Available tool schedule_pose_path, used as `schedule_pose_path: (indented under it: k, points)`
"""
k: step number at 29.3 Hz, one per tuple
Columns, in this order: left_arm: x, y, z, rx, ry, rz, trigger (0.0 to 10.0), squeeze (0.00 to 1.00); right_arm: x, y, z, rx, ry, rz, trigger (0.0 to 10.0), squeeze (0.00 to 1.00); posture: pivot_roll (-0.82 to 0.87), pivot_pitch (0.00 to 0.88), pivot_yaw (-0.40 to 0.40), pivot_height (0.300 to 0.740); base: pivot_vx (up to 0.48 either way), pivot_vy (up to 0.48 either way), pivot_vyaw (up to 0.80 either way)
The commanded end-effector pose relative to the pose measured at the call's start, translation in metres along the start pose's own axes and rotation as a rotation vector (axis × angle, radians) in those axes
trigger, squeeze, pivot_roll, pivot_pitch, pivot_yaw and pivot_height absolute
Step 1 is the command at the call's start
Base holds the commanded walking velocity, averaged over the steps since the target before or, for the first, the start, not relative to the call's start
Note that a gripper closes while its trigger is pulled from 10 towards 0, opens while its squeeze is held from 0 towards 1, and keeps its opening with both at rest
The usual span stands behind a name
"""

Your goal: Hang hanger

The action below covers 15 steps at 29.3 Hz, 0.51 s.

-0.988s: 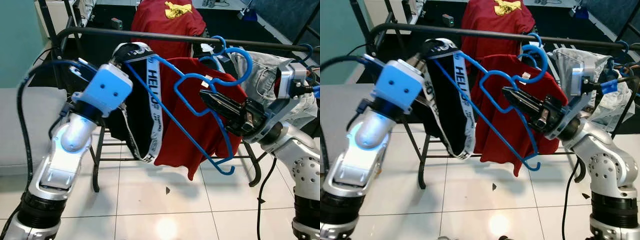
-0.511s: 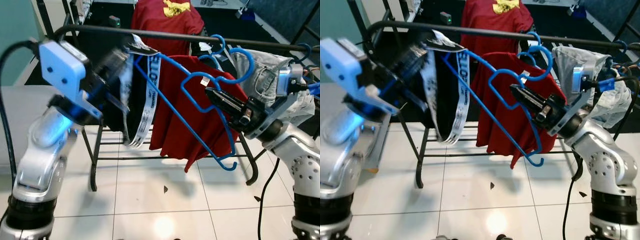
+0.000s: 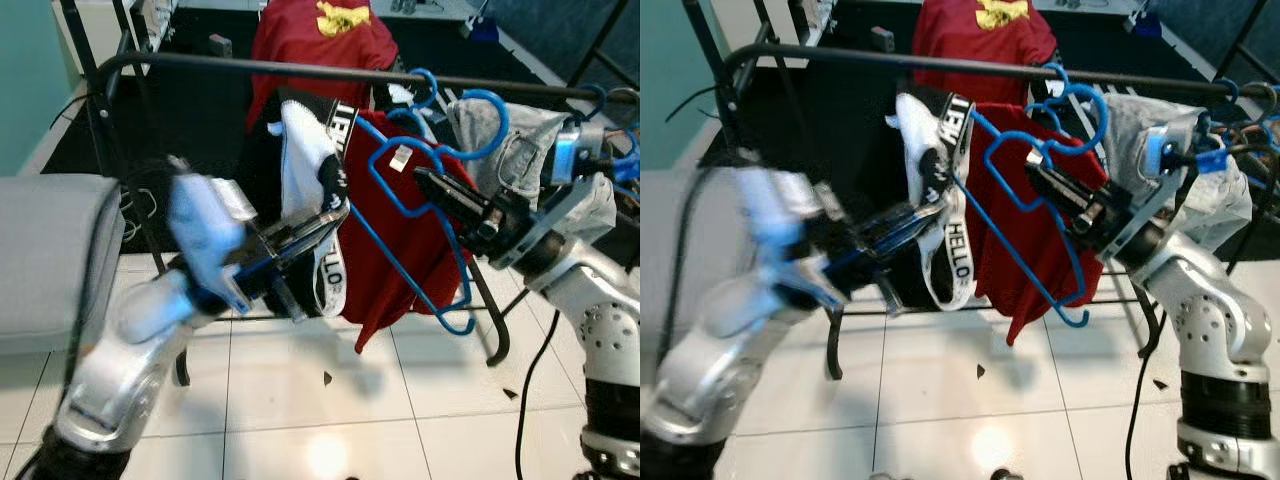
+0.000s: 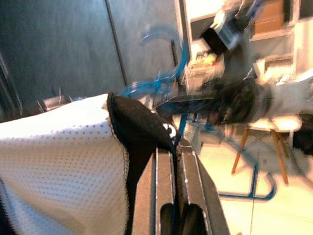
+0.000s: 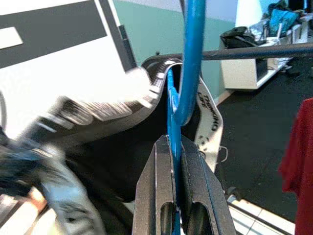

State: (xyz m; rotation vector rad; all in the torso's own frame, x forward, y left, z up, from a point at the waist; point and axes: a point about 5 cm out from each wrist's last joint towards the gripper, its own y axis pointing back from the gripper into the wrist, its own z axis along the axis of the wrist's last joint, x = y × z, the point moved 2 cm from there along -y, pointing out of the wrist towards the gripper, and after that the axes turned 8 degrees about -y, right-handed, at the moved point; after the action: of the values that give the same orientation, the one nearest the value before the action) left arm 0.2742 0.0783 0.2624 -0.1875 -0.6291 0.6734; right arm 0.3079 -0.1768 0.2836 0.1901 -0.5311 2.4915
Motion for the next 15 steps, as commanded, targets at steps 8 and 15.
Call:
schedule_pose_path:
  k: [8, 15]
  points:
    - [-0.029, -0.002, -0.034, 0.160, -0.049, -0.157, 10.0, 1.00, 0.008, -0.002, -0.001, 0.021, 0.026, 0.043, 10.0, 0.00, 0.02, 0.198, -0.068, 0.740, 0.000, 0.000, 0.00]
    - [-0.037, 0.035, -0.064, 0.353, -0.127, -0.298, 10.0, 1.00, 0.008, -0.003, 0.015, 0.052, 0.084, 0.094, 10.0, 0.00, 0.03, 0.201, -0.076, 0.740, 0.000, 0.000, 0.00]
